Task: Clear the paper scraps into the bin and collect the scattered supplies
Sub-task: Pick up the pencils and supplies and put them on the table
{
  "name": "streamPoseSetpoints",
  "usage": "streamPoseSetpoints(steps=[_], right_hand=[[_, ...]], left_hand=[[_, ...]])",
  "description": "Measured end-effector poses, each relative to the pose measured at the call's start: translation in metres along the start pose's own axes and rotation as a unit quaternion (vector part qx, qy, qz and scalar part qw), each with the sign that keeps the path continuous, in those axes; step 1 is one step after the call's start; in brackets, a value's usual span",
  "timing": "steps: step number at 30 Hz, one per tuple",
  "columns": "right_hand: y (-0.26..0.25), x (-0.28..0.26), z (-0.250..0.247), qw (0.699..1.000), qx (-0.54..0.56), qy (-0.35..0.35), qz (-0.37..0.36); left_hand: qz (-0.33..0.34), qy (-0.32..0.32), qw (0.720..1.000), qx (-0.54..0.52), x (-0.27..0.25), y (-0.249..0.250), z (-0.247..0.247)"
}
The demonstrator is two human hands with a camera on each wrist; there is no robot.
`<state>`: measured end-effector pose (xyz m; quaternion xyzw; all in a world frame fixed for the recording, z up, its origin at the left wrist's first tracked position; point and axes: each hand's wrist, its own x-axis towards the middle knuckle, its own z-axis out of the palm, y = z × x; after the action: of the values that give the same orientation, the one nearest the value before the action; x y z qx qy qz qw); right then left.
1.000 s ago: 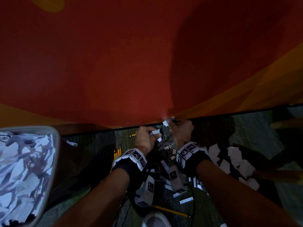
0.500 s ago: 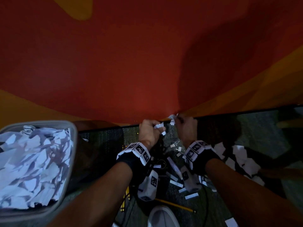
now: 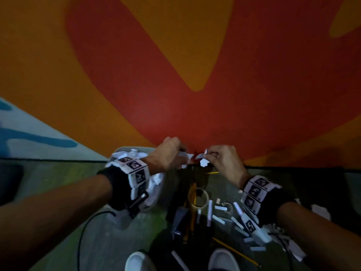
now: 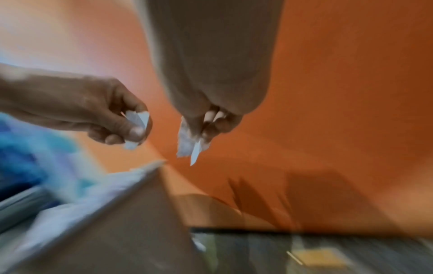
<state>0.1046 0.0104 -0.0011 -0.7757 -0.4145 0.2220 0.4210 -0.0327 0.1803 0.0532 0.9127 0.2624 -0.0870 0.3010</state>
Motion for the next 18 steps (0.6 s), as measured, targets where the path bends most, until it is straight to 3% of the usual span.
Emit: streamPoseSetpoints(steps=[4, 8, 13, 18], right_hand=[[-0.088, 0.018, 0.033, 0.988, -0.045, -0.105, -0.1], [-0.147, 0.029, 0.069, 0.97, -0.101, -0.183, -0.127], [-0.167, 0.036, 0.102, 0.959, -0.146, -0.223, -0.099], [-0.158, 0.037, 0.096, 0.955, -0.189, -0.22, -0.053]], left_hand=[[-0.022, 0.046, 0.999, -0.003, -0.073, -0.035, -0.07], [-0.072, 0.072, 0.995, -0.015, -0.116, -0.074, -0.078], [-0.115, 0.045, 0.992, 0.0, -0.124, -0.099, -0.066], [-0.118, 0.094, 0.987, 0.046, -0.126, -0.109, -0.075]])
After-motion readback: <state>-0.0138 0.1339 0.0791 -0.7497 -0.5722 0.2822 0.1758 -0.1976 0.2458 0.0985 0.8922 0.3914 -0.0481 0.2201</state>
